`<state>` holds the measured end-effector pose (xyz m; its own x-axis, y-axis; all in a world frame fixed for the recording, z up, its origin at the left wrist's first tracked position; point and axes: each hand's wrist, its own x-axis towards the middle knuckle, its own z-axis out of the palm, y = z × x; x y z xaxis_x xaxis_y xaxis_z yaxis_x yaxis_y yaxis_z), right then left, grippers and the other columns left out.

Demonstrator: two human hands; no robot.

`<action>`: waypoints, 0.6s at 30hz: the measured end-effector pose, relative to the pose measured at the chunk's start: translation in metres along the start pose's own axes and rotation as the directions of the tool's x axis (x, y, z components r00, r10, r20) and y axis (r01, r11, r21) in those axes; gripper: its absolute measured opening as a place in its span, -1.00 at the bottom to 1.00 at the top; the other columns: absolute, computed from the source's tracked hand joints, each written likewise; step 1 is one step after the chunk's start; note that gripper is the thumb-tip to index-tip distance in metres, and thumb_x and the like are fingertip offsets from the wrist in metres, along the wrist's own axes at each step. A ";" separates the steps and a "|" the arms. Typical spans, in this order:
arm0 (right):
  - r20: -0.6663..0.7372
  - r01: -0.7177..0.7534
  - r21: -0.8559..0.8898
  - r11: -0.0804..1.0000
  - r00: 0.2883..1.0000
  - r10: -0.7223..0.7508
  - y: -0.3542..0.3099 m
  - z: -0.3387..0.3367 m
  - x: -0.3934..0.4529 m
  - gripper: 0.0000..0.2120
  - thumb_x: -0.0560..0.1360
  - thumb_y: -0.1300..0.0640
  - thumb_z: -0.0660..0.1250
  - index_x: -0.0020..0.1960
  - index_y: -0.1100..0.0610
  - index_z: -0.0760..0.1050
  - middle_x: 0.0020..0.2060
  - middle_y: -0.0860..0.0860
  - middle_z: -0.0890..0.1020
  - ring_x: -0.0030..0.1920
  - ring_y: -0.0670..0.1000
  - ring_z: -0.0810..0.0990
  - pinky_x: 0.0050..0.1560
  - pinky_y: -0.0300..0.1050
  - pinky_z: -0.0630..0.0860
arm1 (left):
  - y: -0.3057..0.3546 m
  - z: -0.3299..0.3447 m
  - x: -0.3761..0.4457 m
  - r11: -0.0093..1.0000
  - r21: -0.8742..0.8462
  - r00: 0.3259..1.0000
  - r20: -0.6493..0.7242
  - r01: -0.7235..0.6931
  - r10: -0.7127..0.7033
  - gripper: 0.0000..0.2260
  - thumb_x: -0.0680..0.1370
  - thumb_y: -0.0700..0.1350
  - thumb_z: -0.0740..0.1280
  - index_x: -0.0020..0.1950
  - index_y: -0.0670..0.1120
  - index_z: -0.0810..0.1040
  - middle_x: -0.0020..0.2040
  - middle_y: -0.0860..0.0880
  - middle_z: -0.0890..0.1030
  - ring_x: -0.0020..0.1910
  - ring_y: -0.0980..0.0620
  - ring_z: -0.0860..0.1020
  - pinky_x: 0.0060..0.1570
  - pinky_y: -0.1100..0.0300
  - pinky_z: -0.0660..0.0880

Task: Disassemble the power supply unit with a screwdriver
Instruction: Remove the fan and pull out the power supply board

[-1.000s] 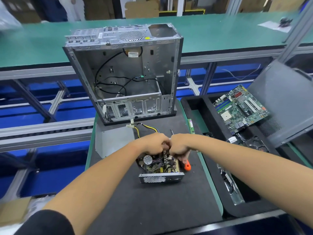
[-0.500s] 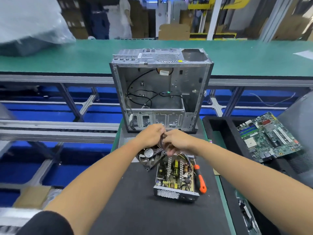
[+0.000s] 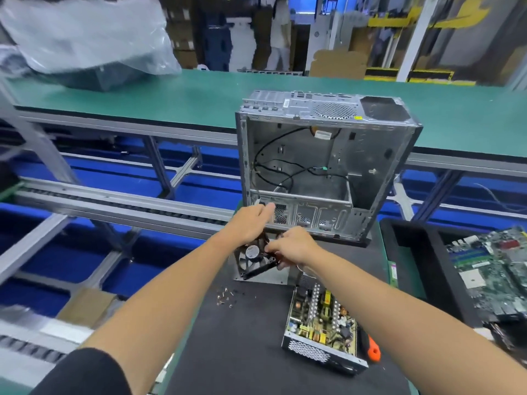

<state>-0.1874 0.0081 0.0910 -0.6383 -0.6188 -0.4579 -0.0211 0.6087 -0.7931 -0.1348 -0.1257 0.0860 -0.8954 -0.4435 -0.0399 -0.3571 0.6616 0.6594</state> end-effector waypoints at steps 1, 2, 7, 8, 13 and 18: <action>-0.013 -0.019 -0.010 1.000 1.000 0.019 0.000 0.001 0.004 -0.80 0.42 0.21 0.45 -0.22 0.23 0.43 -0.49 0.07 0.52 -0.54 0.07 0.58 -0.45 -0.18 0.49 | -0.006 -0.004 -0.001 1.000 0.000 0.999 0.030 -0.026 0.026 -0.62 0.58 0.25 0.04 -0.14 0.01 0.46 -0.16 0.02 0.55 -0.10 -0.02 0.50 -0.13 0.10 0.41; -0.020 -0.034 -0.036 0.999 0.999 0.033 -0.002 0.001 0.008 -0.84 0.44 0.21 0.42 -0.17 0.26 0.46 -0.54 0.05 0.53 -0.55 0.05 0.59 -0.48 -0.23 0.47 | -0.013 -0.009 -0.004 0.999 -0.003 0.994 0.097 -0.051 0.051 -0.65 0.52 0.29 0.14 -0.04 0.02 0.45 -0.10 0.04 0.54 -0.06 0.00 0.51 -0.08 0.10 0.43; -0.125 -0.078 -0.155 0.985 0.990 0.058 -0.009 0.011 0.030 -0.92 0.43 0.27 0.28 -0.13 0.30 0.49 -0.46 0.22 0.63 -0.44 0.12 0.68 -0.46 -0.16 0.49 | -0.040 -0.011 -0.012 0.888 0.383 0.918 0.384 -0.256 0.099 0.07 0.18 0.27 0.54 0.51 -0.04 0.06 0.39 -0.01 0.27 0.38 -0.01 0.24 0.39 -0.04 0.15; -0.123 -0.074 -0.180 0.981 0.991 0.052 -0.009 0.014 0.034 -0.92 0.44 0.27 0.27 -0.14 0.28 0.51 -0.44 0.23 0.64 -0.42 0.12 0.68 -0.44 -0.15 0.52 | -0.044 -0.006 -0.012 0.846 0.456 0.926 0.363 -0.275 0.106 0.03 0.21 0.23 0.55 0.50 -0.04 0.07 0.37 -0.02 0.28 0.36 -0.02 0.24 0.36 -0.02 0.15; -0.028 -0.016 -0.398 0.917 1.000 0.005 -0.006 0.016 0.046 -0.79 0.46 0.25 0.31 -0.34 0.14 0.40 -0.37 0.09 0.59 -0.44 0.02 0.54 -0.50 -0.22 0.51 | -0.056 0.014 -0.002 0.731 0.607 0.936 0.328 -0.310 0.125 -0.30 0.24 0.06 0.54 0.25 -0.07 0.29 0.14 -0.01 0.38 0.15 -0.02 0.37 0.20 0.01 0.23; -0.003 0.028 -0.688 0.725 0.999 -0.041 -0.007 0.023 0.050 -0.86 0.49 0.24 0.19 -0.25 0.19 0.33 -0.18 0.13 0.54 -0.30 0.08 0.46 -0.43 -0.15 0.32 | -0.063 0.030 0.005 0.598 0.744 0.942 0.331 -0.298 0.057 -0.52 0.31 -0.11 0.41 0.15 -0.09 0.30 0.11 -0.06 0.40 0.14 -0.07 0.42 0.24 -0.01 0.22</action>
<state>-0.2015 -0.0387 0.0644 -0.6392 -0.6417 -0.4238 -0.5627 0.7659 -0.3110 -0.1248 -0.1508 0.0216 -0.9519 -0.1796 -0.2484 -0.1448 0.9777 -0.1522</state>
